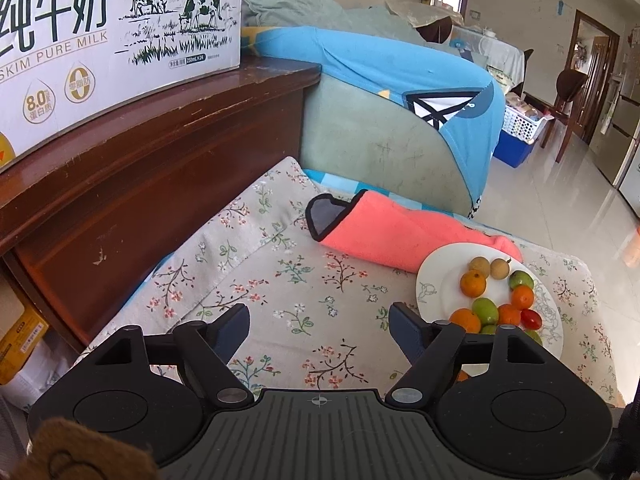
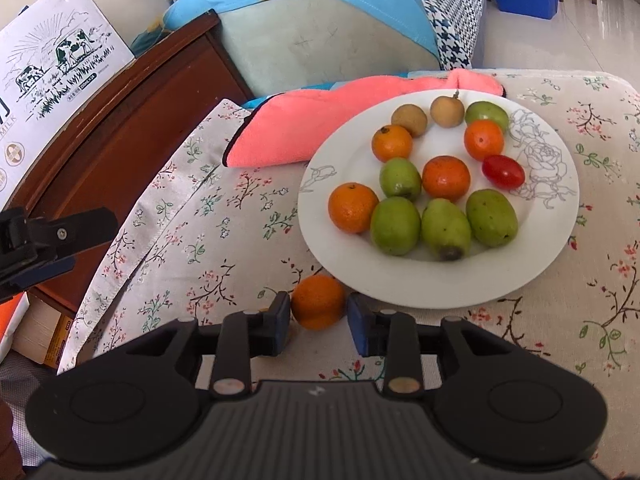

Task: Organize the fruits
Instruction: 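Withdraw both open tools from the plate back to the remaining fruit, then close the left tool on a brown kiwi while the right tool grasps a tangerine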

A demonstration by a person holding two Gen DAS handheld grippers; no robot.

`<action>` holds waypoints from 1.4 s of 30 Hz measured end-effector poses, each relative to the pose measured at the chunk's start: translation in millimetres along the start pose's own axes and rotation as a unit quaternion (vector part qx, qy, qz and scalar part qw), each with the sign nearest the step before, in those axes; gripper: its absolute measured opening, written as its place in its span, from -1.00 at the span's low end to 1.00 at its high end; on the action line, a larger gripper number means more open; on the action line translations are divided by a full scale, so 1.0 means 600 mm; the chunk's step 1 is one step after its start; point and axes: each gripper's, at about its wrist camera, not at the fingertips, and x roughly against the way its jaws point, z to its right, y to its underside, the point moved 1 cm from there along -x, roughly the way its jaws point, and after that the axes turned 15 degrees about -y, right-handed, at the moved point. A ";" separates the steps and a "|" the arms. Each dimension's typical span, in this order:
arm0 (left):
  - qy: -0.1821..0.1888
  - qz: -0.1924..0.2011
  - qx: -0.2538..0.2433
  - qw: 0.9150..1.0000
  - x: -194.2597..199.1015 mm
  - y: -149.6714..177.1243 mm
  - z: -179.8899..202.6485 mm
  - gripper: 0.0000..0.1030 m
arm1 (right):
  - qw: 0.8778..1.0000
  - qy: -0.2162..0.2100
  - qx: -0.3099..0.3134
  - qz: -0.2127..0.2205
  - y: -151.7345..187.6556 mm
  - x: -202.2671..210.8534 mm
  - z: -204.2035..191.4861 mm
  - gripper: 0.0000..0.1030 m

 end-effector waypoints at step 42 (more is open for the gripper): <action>0.082 -0.037 -0.143 0.986 -0.051 0.105 0.120 -0.02 | 0.999 0.025 -0.035 -0.029 0.024 0.104 0.069 -0.41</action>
